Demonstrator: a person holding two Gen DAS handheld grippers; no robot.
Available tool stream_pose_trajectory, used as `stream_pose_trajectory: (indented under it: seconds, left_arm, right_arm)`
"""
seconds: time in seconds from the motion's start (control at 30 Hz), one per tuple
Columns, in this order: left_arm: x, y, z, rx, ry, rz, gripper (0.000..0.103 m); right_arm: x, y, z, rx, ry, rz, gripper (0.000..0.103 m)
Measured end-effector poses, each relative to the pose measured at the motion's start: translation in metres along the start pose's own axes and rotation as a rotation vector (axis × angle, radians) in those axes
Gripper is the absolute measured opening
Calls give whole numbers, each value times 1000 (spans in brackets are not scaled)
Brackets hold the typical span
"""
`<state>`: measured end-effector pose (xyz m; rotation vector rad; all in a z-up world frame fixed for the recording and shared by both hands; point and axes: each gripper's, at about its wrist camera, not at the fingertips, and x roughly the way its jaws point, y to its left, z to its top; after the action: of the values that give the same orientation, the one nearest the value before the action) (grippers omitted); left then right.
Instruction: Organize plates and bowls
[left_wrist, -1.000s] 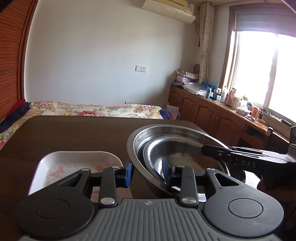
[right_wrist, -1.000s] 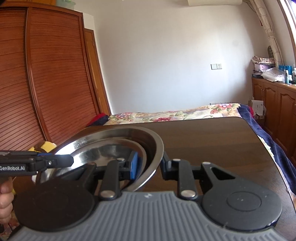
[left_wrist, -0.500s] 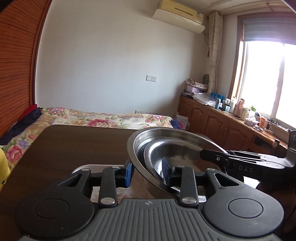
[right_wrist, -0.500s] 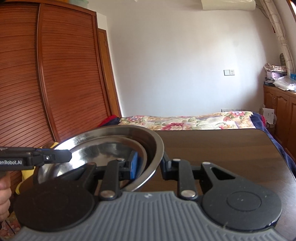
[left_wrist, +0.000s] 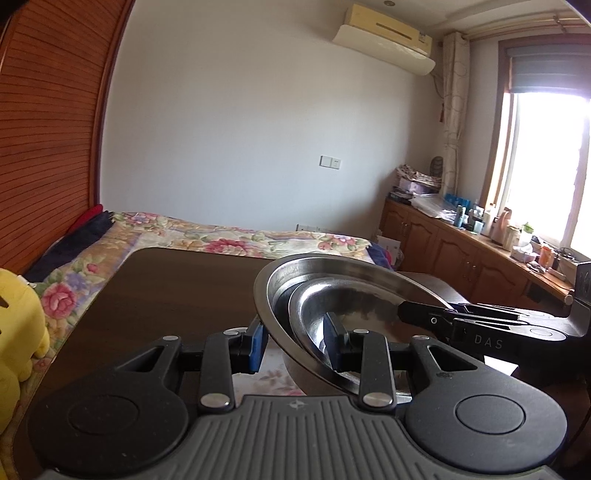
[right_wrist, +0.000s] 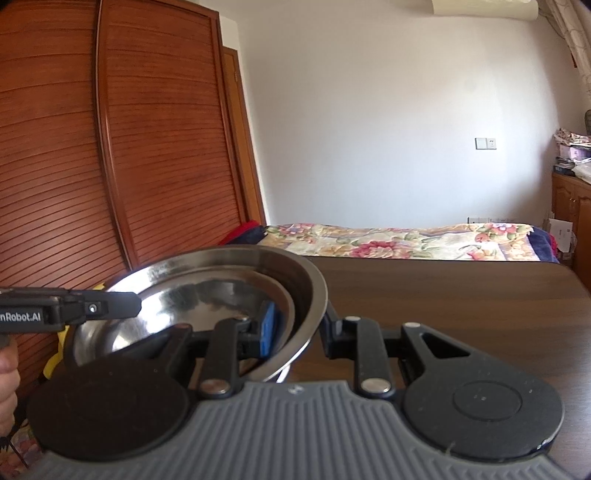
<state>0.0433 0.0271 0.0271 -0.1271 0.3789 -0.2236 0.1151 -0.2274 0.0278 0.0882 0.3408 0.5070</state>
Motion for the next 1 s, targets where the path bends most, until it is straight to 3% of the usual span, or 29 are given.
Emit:
stream_pose_trajectory:
  seconds: [1.0]
  left_arm:
    - [14, 30, -22, -43, 85, 65, 35]
  right_arm:
    - [26, 27, -16, -32, 81, 17, 28]
